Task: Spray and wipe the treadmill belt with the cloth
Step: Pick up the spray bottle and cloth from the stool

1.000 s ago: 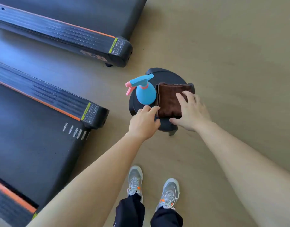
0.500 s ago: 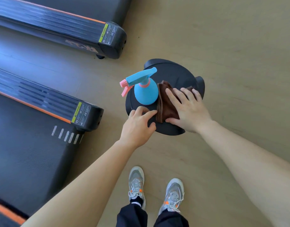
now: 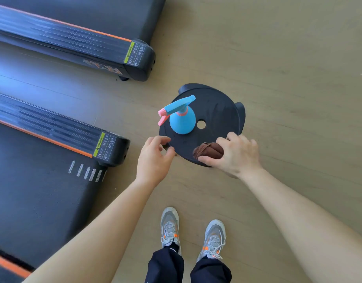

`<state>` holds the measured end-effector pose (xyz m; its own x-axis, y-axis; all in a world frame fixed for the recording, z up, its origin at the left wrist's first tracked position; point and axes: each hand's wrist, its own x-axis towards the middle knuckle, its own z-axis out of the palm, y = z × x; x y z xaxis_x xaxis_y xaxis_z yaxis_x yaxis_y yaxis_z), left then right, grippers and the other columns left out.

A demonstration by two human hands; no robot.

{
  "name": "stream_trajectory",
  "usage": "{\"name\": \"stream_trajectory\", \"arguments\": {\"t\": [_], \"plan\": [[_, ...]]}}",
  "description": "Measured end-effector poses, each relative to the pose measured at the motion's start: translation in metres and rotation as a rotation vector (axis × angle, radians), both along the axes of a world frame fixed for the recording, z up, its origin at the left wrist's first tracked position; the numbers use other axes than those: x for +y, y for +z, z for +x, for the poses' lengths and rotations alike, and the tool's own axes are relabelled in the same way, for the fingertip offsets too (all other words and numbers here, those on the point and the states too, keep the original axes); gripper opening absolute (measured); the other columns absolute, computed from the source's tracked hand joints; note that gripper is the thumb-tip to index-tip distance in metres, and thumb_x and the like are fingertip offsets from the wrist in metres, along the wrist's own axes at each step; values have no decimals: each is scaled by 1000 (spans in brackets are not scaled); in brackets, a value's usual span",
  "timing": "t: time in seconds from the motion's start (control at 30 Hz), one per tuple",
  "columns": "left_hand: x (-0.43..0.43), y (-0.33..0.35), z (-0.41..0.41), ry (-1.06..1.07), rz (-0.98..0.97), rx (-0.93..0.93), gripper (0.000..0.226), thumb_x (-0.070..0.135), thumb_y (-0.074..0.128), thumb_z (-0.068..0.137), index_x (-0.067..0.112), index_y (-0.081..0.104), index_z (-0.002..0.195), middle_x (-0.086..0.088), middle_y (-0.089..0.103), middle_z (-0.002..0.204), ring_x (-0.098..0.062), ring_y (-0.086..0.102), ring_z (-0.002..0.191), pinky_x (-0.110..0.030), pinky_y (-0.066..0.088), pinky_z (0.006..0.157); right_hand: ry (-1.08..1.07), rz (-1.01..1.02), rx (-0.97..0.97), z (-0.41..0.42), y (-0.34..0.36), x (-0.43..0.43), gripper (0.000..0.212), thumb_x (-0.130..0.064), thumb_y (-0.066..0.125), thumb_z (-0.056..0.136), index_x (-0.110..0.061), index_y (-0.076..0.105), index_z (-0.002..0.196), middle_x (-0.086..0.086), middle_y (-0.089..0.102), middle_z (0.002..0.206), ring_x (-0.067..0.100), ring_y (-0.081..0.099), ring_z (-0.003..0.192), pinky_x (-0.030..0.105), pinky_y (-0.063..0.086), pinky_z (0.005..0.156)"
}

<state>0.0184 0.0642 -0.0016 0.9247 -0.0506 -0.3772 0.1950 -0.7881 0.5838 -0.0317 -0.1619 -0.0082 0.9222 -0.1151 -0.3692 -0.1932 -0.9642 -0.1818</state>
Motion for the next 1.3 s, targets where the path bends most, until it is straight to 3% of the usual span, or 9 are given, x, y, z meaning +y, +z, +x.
{"name": "stream_trajectory", "arguments": {"t": [0.1,0.27,0.37,0.47,0.67,0.9,1.13,1.2,1.3], "plan": [[3,20,12,134,-108,12,24,24,64,100,22,65,124,5,63,121,-15,62,106,-29,52,86,-87,-9,66,4,22,4,89,-99,12,69,-32,64,95,-3,55,101,25,56,99,39,38,80],[11,42,29,165,-242,-47,35,41,71,88,31,61,120,11,66,117,-13,64,104,-32,54,87,-206,151,-11,24,48,12,36,-60,70,77,-28,56,88,-6,55,101,25,60,88,31,39,68],[17,48,33,68,-219,-38,56,49,71,76,34,57,128,18,63,120,-8,61,108,-32,53,87,-306,296,-35,38,58,13,41,-36,76,77,-34,56,112,-7,57,98,24,55,86,31,38,68],[17,39,34,-7,-171,-21,59,45,79,81,36,54,134,21,62,124,-9,60,111,-38,55,94,-338,378,-5,51,56,14,60,-36,70,86,-49,49,140,-5,57,111,24,55,101,35,47,82],[-2,32,32,50,-343,-195,39,35,77,93,35,63,129,15,68,119,-9,63,106,-22,51,85,-414,425,-73,64,37,9,32,-47,74,82,-45,64,112,-7,60,106,22,58,100,40,53,83],[-7,35,51,77,-301,-276,20,26,63,104,19,75,118,9,69,107,-14,66,93,-38,60,85,-414,534,-411,89,64,2,36,-37,77,84,-40,69,118,-2,64,109,23,61,102,35,50,86],[-17,36,90,131,-307,-270,14,24,74,96,25,79,110,8,66,111,-12,66,101,-41,59,90,-217,601,-129,91,82,6,37,-33,82,77,-47,68,109,-8,66,111,16,60,106,35,48,94],[-17,32,84,136,-367,-215,27,10,67,98,22,75,120,7,71,115,-9,69,101,-40,58,95,-189,612,-96,82,81,11,36,-34,83,78,-47,68,108,-9,66,111,14,59,105,33,47,93],[-5,20,58,-106,-295,-134,75,-3,57,88,33,46,153,13,54,150,-10,54,134,-39,47,113,-218,632,-86,75,75,15,36,-35,82,79,-47,66,109,-9,65,110,14,58,106,34,47,94]]}}
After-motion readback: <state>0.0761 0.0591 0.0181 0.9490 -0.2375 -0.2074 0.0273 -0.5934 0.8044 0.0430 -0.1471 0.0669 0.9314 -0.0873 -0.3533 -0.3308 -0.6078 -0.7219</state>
